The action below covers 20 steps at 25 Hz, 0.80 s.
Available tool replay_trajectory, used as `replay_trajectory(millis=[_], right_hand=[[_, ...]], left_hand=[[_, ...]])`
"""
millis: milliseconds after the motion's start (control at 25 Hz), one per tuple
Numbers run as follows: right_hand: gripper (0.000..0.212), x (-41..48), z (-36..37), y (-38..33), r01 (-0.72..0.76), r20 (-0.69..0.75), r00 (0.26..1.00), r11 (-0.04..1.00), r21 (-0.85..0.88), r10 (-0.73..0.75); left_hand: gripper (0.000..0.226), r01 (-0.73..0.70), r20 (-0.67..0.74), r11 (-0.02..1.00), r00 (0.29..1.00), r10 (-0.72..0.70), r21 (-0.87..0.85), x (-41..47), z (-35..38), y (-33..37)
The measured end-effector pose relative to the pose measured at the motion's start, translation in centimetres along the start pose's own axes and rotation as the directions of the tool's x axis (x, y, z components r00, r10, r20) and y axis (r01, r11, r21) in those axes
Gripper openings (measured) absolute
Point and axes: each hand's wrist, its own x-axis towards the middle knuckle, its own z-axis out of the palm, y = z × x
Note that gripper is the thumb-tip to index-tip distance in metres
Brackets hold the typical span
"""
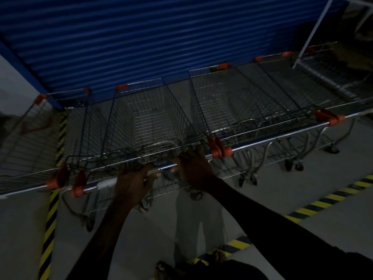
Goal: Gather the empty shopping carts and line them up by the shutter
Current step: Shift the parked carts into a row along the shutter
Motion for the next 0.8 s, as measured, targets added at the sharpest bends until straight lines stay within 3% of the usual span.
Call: replay_trajectory(millis=[200, 360, 800], right_hand=[[0.041, -0.4, 0.0, -0.3, -0.006, 0.024, 1.0, 1.0, -0.025, 0.007], [0.051, -0.8, -0.2, -0.4, -0.007, 0.04, 0.999, 0.998, -0.065, 0.009], [0.035, -0.8, 0.0, 0.2, -0.027, 0.149, 0.988, 0.995, -0.096, 0.041]], left_hand=[[0.046, 0.013, 0.034, 1.0, 0.999, -0.012, -0.022, -0.4, -0.3, 0.1], [0.059, 0.022, -0.01, 1.0, 1.0, -0.022, -0.002, -0.5, -0.7, 0.8], [0.048, 0.04, 0.047, 0.998, 0.998, -0.042, 0.053, -0.5, 0.0, 0.8]])
